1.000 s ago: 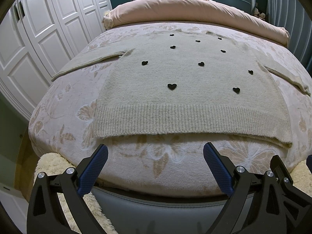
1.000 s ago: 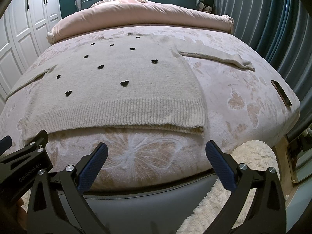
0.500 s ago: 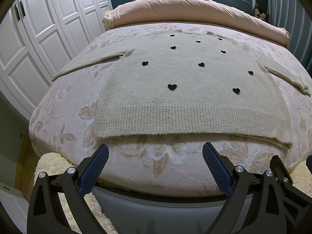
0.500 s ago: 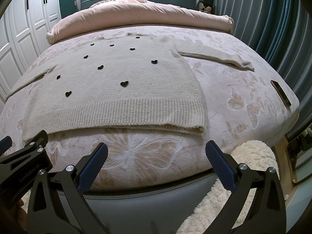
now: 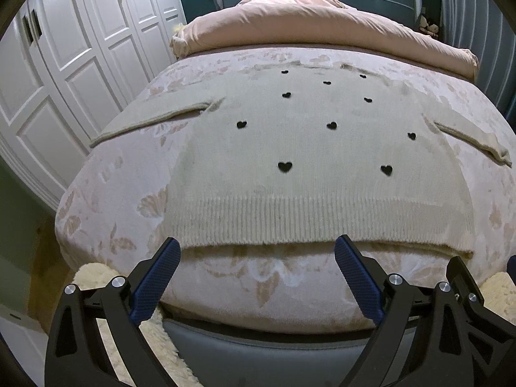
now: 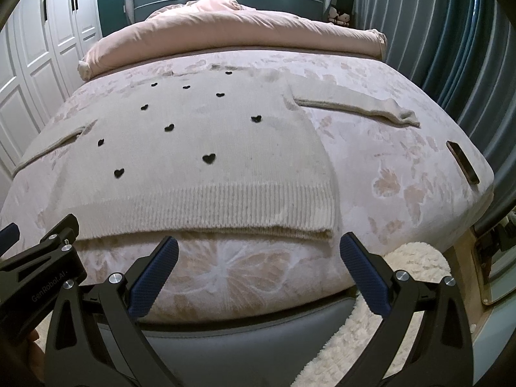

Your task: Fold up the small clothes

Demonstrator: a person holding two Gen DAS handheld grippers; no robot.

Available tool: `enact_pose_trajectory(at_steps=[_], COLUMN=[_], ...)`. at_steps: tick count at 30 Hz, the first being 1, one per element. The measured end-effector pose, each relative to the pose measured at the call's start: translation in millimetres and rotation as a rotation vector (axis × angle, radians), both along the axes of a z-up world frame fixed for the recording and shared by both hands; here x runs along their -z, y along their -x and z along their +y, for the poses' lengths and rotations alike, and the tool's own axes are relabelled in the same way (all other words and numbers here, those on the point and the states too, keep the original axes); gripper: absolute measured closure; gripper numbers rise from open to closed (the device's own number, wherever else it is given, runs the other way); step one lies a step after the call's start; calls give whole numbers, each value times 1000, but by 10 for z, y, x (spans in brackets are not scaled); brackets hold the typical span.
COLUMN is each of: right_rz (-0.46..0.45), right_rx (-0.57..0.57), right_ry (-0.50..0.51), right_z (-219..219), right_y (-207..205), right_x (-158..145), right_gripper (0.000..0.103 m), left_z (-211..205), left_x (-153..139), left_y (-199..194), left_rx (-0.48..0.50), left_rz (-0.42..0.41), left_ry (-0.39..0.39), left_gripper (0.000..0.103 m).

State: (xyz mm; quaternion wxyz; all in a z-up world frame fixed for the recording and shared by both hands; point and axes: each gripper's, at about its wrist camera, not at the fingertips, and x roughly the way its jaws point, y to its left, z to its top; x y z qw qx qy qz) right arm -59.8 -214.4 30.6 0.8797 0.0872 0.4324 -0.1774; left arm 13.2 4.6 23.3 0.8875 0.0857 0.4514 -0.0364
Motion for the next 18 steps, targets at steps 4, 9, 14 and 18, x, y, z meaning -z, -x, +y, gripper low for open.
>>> enact_pose_trajectory(at_steps=[4, 9, 14, 18], right_rz=[0, 11, 26, 33], right_rx=[-1, 1, 3, -12], right_ry=[4, -1, -10, -48], right_z=[-21, -55, -117, -210], right_y=[-92, -233, -404, -544], right_x=[-83, -118, -118, -73], right_gripper=[5, 5, 5, 5], left_z=[-36, -118, -205, -251], left_x=[-73, -104, -107, -86], left_y=[-99, -241, -387, -517], left_rx=[0, 5, 6, 8], left_rz=[0, 9, 22, 41], left_ry=[-1, -10, -19, -1], left_gripper=[10, 10, 10, 7])
